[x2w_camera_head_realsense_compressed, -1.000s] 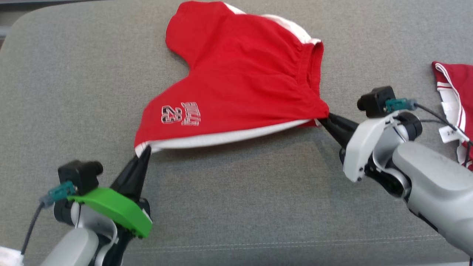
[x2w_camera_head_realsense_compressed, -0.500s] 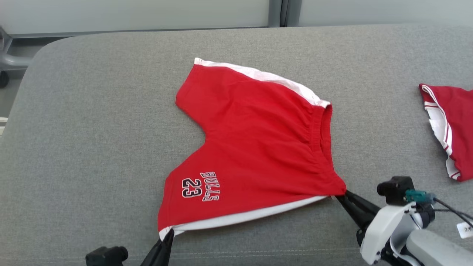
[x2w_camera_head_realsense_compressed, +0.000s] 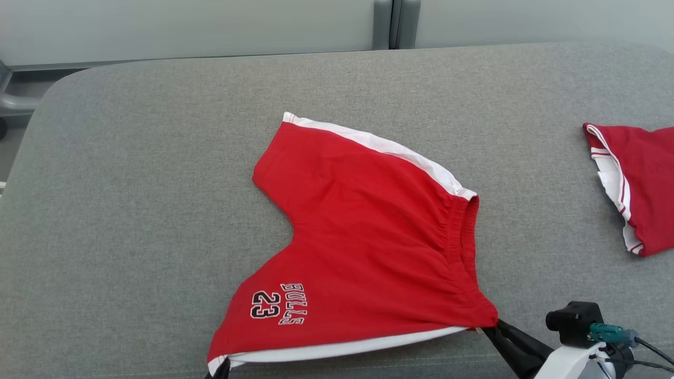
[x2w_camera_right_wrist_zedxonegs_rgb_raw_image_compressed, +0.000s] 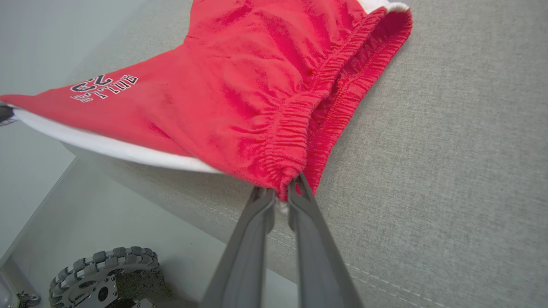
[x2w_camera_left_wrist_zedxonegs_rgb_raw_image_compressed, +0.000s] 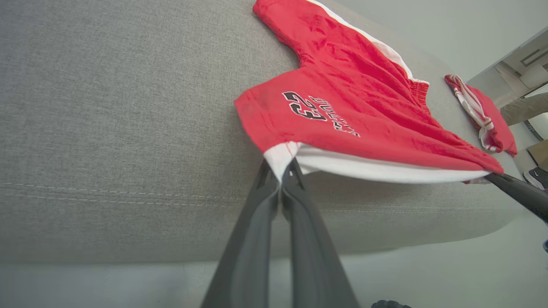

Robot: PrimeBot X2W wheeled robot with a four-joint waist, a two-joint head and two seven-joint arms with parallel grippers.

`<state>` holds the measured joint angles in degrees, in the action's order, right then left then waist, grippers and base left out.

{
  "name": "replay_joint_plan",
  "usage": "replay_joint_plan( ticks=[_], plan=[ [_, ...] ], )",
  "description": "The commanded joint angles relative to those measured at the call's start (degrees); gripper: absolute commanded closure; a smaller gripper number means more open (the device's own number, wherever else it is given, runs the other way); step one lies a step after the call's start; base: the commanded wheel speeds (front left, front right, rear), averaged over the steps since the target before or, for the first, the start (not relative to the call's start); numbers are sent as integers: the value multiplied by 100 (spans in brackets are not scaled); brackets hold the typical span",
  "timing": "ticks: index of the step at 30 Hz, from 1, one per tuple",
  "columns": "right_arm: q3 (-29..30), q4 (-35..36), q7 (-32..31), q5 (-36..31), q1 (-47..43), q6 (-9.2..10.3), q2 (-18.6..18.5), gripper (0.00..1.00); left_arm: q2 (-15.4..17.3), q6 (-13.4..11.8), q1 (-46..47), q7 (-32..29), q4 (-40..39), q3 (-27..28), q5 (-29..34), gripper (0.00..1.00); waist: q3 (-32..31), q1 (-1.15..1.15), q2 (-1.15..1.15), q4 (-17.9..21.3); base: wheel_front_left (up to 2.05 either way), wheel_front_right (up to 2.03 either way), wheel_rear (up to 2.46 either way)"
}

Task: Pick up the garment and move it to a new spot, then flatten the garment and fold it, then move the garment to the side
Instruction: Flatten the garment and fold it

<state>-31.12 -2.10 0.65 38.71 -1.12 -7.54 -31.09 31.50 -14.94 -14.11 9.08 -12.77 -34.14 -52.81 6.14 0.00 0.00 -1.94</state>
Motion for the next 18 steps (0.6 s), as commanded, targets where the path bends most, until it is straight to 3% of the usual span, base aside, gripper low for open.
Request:
replay_joint_plan(
  ticks=[1, 6, 12, 18],
  plan=[
    [225, 201, -152, -117, -175, 11, 91, 100, 75, -54, -92, -15, -102, 32, 47, 100, -11, 0, 0, 7, 0, 0, 0],
    [572, 528, -506, -350, -380, 10, 357, 100, 129, 9, 38, -80, -182, 43, 28, 100, -59, 0, 0, 38, 0, 0, 0],
    [801, 395, -771, -444, -253, 9, 647, 100, 79, 310, 779, -410, 218, 18, -56, 100, -69, 0, 0, 66, 0, 0, 0],
    [690, 242, -846, -308, 145, 9, 786, 100, 336, 665, 1860, -1104, 732, -25, 79, 100, 109, 0, 0, 247, 0, 0, 0]
  ],
)
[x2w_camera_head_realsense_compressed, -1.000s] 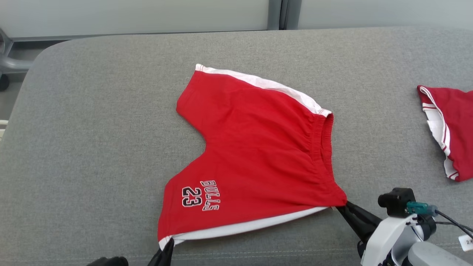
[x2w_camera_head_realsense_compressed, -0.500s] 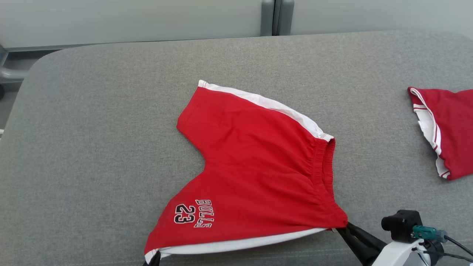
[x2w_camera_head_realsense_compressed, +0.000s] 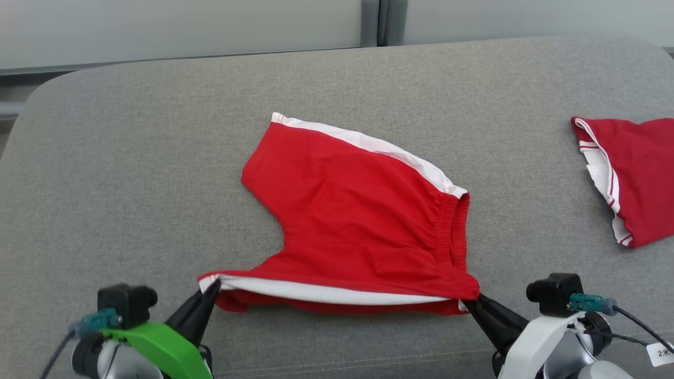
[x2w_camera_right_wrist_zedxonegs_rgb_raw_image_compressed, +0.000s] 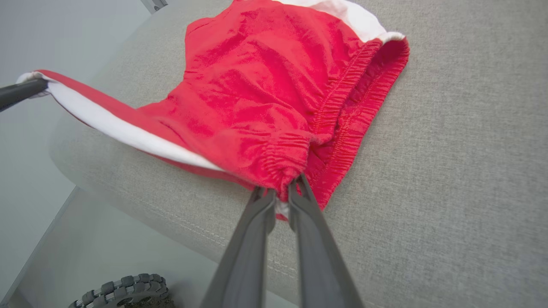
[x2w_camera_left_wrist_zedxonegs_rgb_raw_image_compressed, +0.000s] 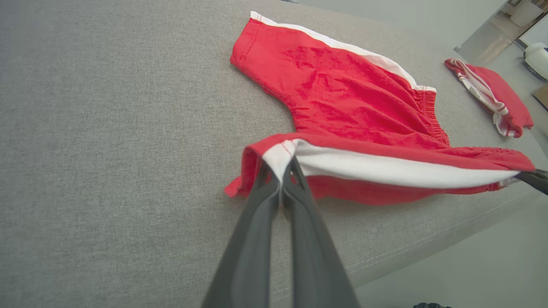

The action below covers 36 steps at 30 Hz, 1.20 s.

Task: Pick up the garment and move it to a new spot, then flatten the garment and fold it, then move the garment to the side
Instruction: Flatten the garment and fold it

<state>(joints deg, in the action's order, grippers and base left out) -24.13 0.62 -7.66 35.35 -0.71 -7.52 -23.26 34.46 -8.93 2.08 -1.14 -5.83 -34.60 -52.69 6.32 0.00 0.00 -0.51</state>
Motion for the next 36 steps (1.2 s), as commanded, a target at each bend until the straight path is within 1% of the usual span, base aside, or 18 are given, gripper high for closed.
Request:
replay_joint_plan(
  ticks=[1, 8, 13, 17, 24, 28, 36],
  plan=[
    [-24, -59, -27, 47, 196, 7, 25, 100, 63, 111, 445, -226, 106, 21, 58, 100, 132, 0, 0, 157, 0, 0, 0],
    [37, -284, -219, 281, 1027, 7, 383, 100, 305, 511, 1967, -1413, 605, 25, -75, 100, 597, 0, 0, 677, 0, 0, 0],
    [-13, -606, -428, 359, 1803, 6, 636, 100, 370, 761, 2932, -2024, 1104, 129, -241, 100, 1012, 0, 0, 1061, 0, 0, 0],
    [-108, -909, -572, 506, 2418, 6, 902, 100, 455, 920, 3594, -2387, 1521, 202, -279, 100, 1367, 0, 0, 1359, 0, 0, 0],
    [-296, -1618, -573, 617, 3301, 7, 1246, 100, 544, 1008, 4420, -2761, 2209, 225, -138, 100, 1870, 0, 0, 1714, 0, 0, 0],
    [-378, -1855, -495, 705, 3547, 7, 1374, 100, 576, 1049, 4680, -2830, 2446, 210, -63, 100, 2021, 0, 0, 1825, 0, 0, 0],
    [-708, -2472, -292, 979, 4159, 9, 1677, 100, 783, 1056, 5191, -2991, 2869, 240, 134, 100, 2308, 0, 0, 2090, 0, 0, 0]
  ],
)
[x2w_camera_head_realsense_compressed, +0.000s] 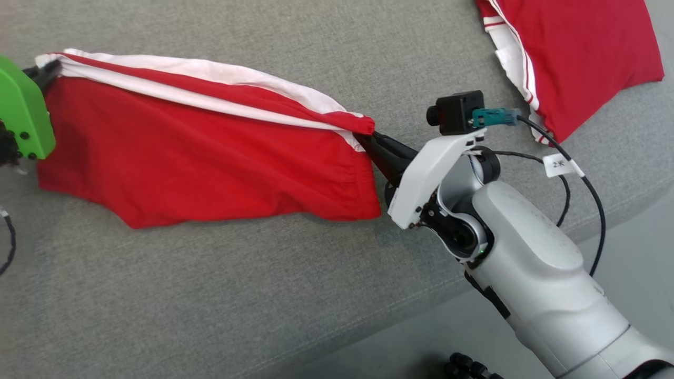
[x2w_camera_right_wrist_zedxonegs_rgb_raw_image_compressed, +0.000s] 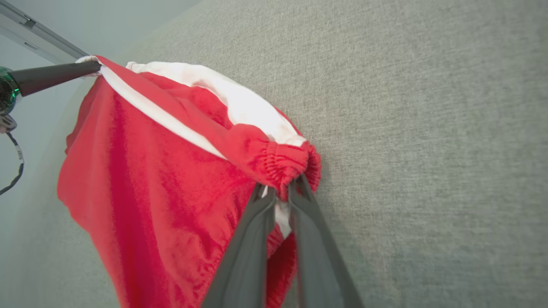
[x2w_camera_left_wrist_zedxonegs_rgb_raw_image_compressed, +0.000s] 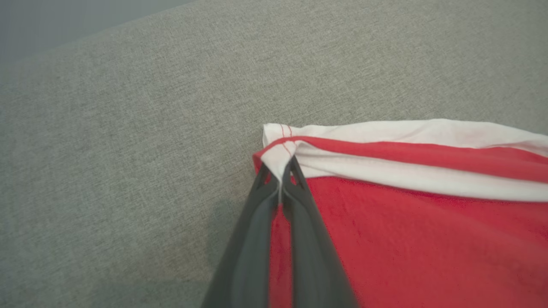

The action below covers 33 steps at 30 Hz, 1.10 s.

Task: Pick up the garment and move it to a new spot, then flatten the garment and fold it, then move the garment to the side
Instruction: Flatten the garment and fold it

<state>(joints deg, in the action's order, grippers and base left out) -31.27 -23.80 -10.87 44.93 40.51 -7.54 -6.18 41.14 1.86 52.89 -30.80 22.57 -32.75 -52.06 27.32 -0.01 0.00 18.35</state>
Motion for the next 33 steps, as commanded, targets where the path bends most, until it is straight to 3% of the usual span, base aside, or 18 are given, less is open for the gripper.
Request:
replay_joint_plan(
  ticks=[1, 12, 14, 15, 16, 17, 18, 19, 33],
  plan=[
    [-45, -116, 38, 67, 107, 12, 1, 100, 129, -30, 152, -40, 78, 49, 75, 100, 229, 1, 0, 220, 0, 0, 0],
    [-515, -817, 379, 451, 669, 13, 131, 98, 29, 52, 580, -126, 330, -105, 262, 100, 297, 1, 0, 219, 0, 0, 0],
    [-565, -882, 478, 509, 737, 13, 137, 52, 16, 29, 618, -158, 366, -133, 298, 100, 281, 1, 0, 209, 0, 0, 0],
    [-584, -913, 514, 535, 769, 12, 133, 11, 9, 15, 639, -172, 387, -145, 307, 87, 269, 1, 0, 203, 0, 0, 0],
    [-624, -925, 561, 551, 800, 12, 122, 0, 6, 5, 658, -197, 401, -154, 308, 63, 254, 1, 0, 197, 0, 0, 0],
    [-654, -931, 602, 572, 822, 12, 111, 0, -2, -2, 669, -215, 412, -160, 300, 43, 237, 1, 0, 190, 0, 0, 0],
    [-686, -949, 622, 591, 835, 11, 95, 0, -13, -6, 669, -256, 424, -167, 276, 8, 219, 1, 0, 182, 0, 0, 0],
    [-731, -956, 645, 608, 856, 11, 78, 0, -20, -2, 668, -291, 421, -180, 252, 0, 201, 1, 0, 177, 0, 0, 0],
    [-906, -832, 901, 853, 833, 9, -381, 0, 33, -107, 359, -394, 417, -179, 85, 0, -205, 1, 0, 77, 0, 0, 0]
  ],
)
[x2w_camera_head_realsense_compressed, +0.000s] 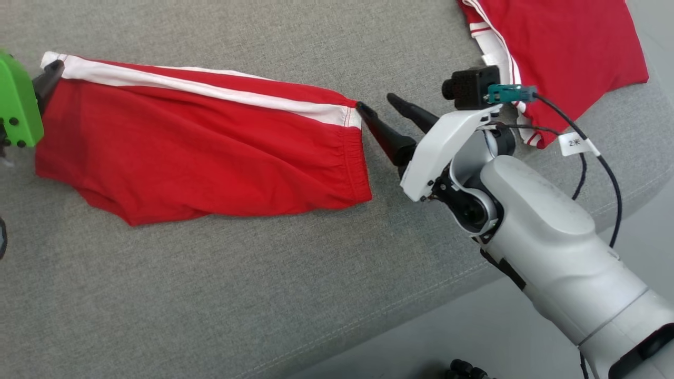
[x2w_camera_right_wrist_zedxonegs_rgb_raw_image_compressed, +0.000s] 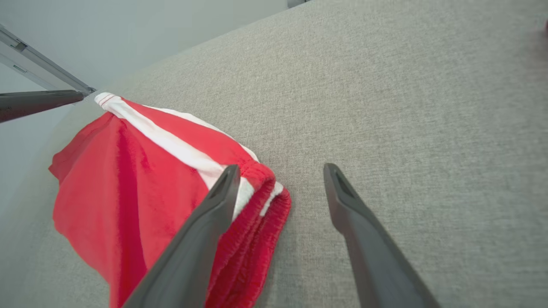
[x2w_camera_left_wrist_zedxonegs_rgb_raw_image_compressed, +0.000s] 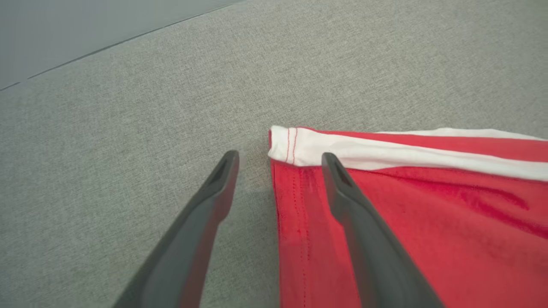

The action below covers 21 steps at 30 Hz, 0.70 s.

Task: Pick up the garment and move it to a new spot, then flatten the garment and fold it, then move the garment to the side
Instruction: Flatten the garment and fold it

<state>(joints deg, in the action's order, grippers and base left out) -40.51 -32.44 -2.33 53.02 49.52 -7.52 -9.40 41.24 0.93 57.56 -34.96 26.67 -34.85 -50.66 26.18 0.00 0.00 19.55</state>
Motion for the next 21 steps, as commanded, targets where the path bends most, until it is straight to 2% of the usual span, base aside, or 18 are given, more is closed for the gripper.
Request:
replay_joint_plan(
  ticks=[1, 12, 21],
  plan=[
    [18, 31, 47, 44, -68, 7, -59, 0, 23, -13, -108, 22, 7, 32, -55, 0, -91, 0, 0, -42, 0, 0, 0],
    [610, 699, 266, 38, -734, 5, -804, 0, -165, -185, -1268, 419, -36, 268, -687, 0, -520, 0, 0, -154, 0, 0, 0],
    [1233, 1520, 193, -231, -1483, 5, -931, 0, -409, -349, -1723, 1151, 254, 383, -686, 0, -391, 0, 0, -58, 0, 0, 0]
  ],
)
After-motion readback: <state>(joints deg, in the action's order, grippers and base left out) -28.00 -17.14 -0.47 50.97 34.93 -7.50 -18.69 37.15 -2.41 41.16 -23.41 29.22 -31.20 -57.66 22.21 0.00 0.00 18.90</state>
